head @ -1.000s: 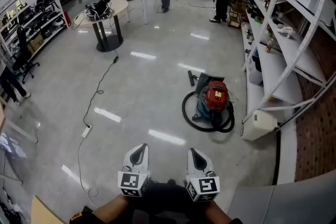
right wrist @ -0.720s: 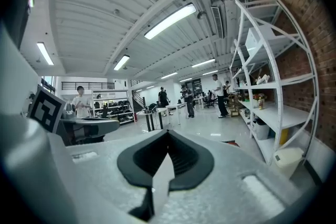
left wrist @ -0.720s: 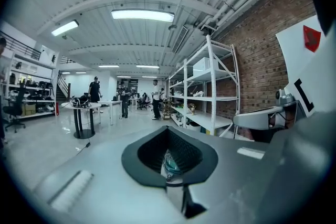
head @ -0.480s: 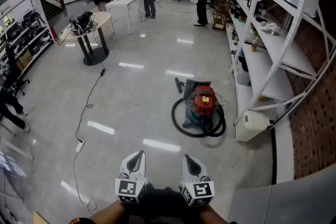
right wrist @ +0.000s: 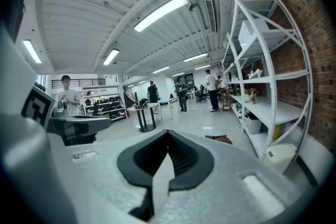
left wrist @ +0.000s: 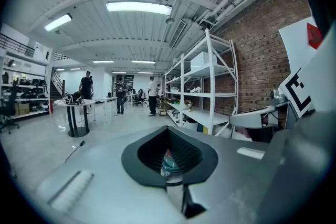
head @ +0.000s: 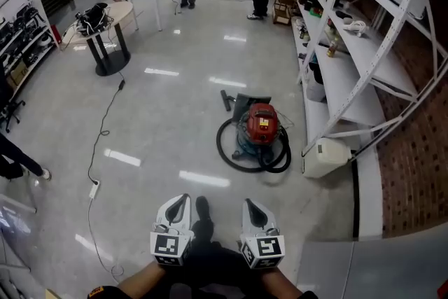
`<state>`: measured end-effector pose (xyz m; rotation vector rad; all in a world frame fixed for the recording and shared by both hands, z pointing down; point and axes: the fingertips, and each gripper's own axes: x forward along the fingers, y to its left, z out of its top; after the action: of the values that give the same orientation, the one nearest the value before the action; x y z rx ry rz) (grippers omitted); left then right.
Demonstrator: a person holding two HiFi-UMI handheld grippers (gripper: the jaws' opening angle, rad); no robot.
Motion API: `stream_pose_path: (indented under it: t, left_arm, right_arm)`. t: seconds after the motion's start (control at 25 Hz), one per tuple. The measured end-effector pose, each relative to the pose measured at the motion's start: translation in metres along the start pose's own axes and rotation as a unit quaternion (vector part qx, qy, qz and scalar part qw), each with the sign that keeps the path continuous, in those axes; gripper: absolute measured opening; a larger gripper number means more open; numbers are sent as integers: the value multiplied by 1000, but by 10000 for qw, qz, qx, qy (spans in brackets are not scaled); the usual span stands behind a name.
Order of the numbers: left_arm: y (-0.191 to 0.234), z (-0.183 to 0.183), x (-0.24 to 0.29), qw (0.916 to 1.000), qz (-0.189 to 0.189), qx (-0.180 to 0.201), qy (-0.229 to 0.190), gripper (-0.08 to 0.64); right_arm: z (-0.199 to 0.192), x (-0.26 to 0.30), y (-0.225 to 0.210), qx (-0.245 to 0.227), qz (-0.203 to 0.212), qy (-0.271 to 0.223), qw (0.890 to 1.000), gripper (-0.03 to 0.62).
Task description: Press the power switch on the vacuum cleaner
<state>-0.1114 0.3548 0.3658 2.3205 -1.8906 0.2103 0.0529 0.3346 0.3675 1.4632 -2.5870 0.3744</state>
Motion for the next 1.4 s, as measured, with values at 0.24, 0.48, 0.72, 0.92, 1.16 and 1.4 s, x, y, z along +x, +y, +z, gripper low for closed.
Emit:
stream_pose_path:
  t: [0.24,0.48,0.72,0.92,1.16,1.4]
  left_arm:
    - [-14,6,60,9978,-577,-256,218,11]
    - [13,-1,127,9955,-723,-444,413,11]
    - [58,11,194,9961,-658,-395,429,11]
    - [93,30,248,9961,-715,-441,277,11]
    - [129,37,296,9962,-727,-445,174,11]
    - [156,28,313,9967,-553,-544,234,11]
  right_arm:
    - [3,20,-33,99,-455,153,9988,-8]
    - [2,77,-60,196,-701,494,9961,-8]
    - [30,148,-71,46,-680,658,9955,-8]
    - [48,206,-86,6,-792,691,9945,-8]
    - [67,254,-102,-25,-979,640,9931,-8]
    - [70,286,-114,-34,-1029,751,9919,-8]
